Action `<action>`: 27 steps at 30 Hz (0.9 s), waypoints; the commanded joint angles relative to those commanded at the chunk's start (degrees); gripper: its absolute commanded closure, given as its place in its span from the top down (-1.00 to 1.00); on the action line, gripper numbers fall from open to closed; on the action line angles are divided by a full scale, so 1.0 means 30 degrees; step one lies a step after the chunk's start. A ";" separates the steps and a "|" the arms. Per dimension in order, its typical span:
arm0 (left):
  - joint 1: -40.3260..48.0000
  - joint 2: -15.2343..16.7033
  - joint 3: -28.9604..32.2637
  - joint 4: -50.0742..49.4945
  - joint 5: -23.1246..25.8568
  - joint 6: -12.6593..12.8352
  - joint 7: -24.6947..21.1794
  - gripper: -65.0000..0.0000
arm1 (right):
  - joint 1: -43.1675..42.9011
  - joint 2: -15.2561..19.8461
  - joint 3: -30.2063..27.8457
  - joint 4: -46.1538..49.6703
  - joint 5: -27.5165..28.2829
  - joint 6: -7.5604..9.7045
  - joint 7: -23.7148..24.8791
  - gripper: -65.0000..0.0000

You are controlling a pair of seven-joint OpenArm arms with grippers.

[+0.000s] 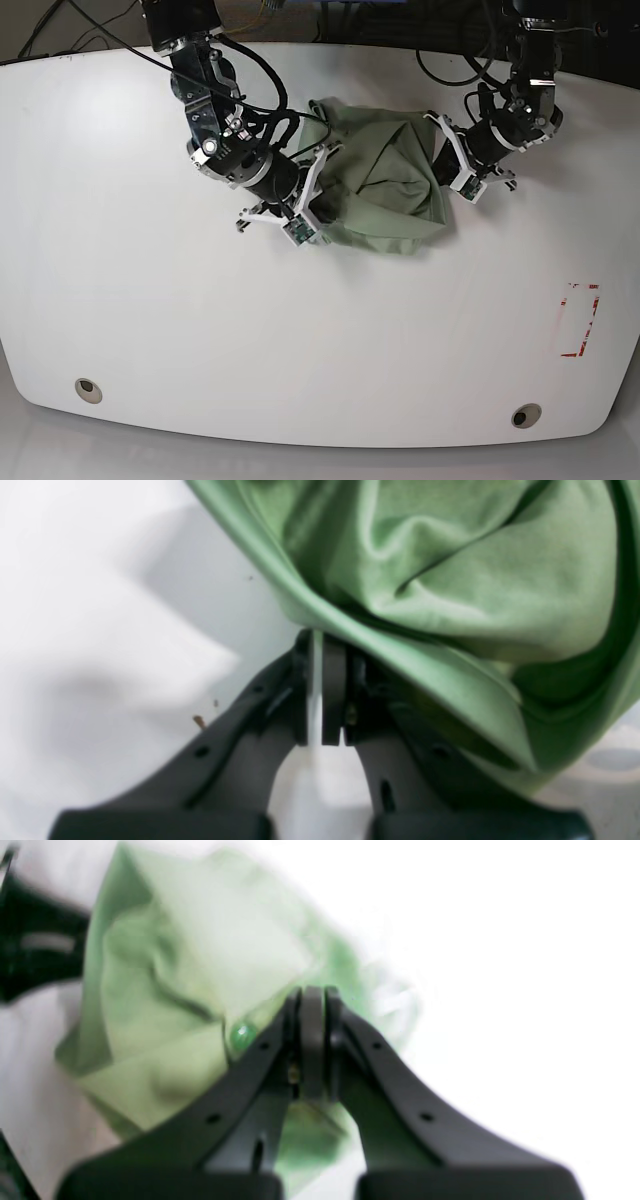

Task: Layout the t-shirt on the table in an organized manner, then fold the t-shirt properly
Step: 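Grasp the bundle's edges with both grippers and lift them inward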

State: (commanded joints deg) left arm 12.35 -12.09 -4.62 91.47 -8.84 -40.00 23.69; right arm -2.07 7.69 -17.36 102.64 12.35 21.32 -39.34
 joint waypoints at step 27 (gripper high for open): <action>0.0029 0.0000 -0.0029 0.1934 0.0000 0.0000 0.0088 -0.92 | -0.1026 -0.1582 -0.2110 0.3048 0.0029 -0.1582 -0.0293 -1.00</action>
State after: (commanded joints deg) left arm 12.44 -12.09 -4.70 97.27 -8.84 -40.00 23.96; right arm -5.14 2.95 -23.69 111.78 12.44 16.57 -40.22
